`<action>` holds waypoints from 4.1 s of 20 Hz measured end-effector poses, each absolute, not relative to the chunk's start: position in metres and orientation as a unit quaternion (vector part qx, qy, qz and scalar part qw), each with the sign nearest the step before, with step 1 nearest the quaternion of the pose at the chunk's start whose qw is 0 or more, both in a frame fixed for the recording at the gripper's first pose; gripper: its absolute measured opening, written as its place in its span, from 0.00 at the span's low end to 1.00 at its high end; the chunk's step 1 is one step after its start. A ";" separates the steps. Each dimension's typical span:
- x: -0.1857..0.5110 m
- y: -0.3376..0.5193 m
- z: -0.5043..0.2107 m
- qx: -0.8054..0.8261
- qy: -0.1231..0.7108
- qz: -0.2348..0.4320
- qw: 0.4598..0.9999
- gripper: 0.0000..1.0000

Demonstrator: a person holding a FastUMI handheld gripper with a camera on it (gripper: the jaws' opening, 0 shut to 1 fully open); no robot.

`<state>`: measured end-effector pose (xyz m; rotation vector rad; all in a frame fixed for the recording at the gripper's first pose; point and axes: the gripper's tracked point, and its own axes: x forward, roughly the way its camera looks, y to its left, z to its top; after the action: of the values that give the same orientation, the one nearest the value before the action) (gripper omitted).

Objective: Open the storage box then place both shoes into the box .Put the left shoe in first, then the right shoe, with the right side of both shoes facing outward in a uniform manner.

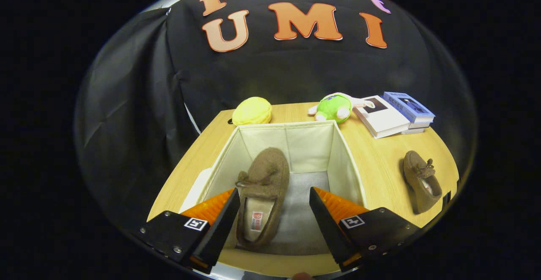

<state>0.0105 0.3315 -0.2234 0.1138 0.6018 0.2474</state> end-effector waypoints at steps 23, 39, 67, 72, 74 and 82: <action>0.023 0.004 -0.231 0.107 0.221 -0.006 0.969 0.99; 0.038 -0.058 -0.344 0.096 0.306 -0.026 0.947 0.75; 0.061 -0.057 -0.369 0.187 0.290 -0.077 0.935 0.04; 0.059 -0.034 -0.329 0.203 0.269 -0.073 0.939 0.03; 0.058 -0.017 -0.310 0.204 0.262 -0.069 0.941 0.03; 0.048 0.056 -0.230 0.213 0.222 -0.056 0.950 0.03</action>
<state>0.0479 0.0561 -0.2298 0.4331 0.4506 -0.1137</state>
